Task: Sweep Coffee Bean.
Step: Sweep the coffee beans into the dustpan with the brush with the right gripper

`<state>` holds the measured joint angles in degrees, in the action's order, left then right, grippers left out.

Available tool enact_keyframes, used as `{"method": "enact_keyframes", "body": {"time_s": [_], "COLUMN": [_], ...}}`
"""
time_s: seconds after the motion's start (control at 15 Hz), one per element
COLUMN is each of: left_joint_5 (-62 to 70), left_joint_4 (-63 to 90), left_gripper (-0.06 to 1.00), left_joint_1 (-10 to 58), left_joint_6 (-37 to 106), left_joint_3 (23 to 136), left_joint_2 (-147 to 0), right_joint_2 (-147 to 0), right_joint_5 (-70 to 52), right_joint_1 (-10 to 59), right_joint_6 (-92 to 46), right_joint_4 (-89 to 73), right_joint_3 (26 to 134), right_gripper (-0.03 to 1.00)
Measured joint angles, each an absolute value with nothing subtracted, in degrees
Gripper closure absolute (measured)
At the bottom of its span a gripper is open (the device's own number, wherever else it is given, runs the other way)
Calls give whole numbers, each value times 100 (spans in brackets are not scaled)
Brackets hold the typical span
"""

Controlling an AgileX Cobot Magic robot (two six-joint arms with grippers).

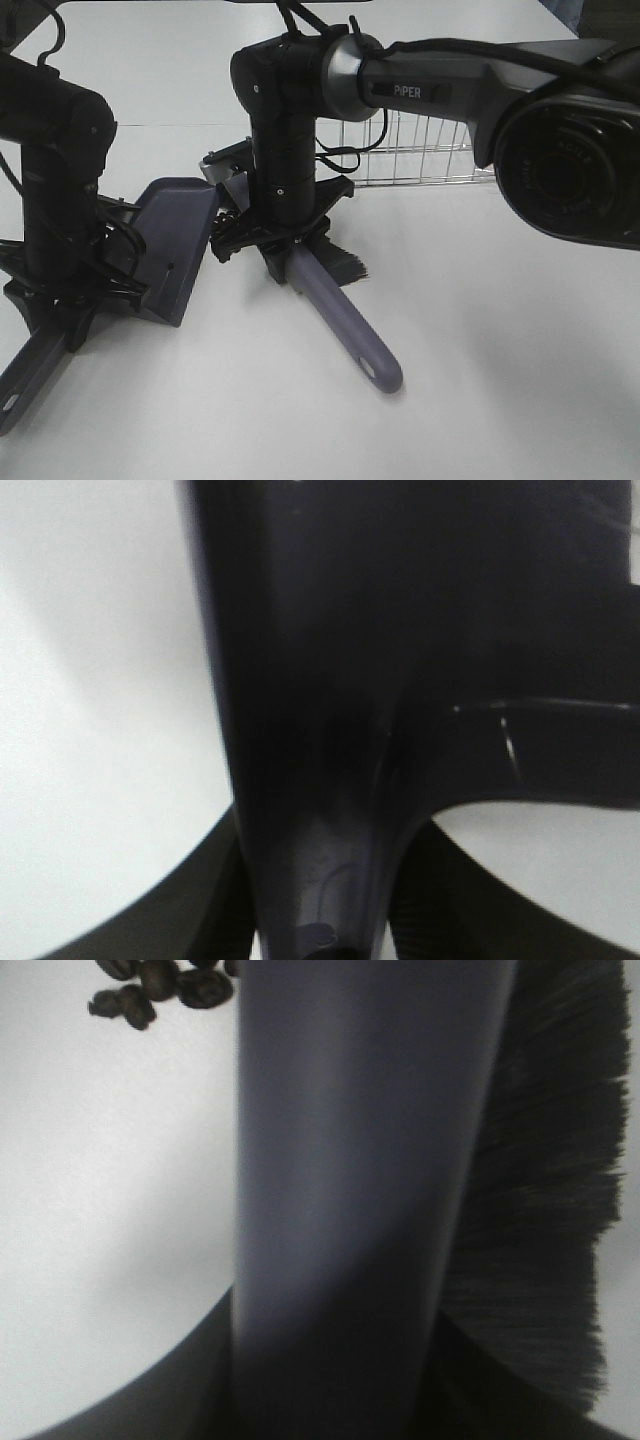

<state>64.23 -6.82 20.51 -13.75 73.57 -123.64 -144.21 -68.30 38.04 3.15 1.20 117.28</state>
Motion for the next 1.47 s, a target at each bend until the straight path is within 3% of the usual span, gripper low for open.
{"method": "enact_keyframes", "body": {"time_s": [1.07,1.47], "left_joint_5": [6503,6509], "left_joint_4": [-407,-350], "left_gripper": [63,63], "left_joint_1": [2023,2017], "left_joint_6": [-1375,-1375], "left_joint_3": [7357,7357], "left_joint_2": [-12364,-12370], "right_joint_2": [-14484,-14507], "right_joint_5": [-5466,-5472], "right_joint_1": [3787,3787], "right_joint_6": [0,-80], "right_joint_4": [-2183,-2263], "right_joint_3": [11774,11774], "right_gripper": [63,63]}}
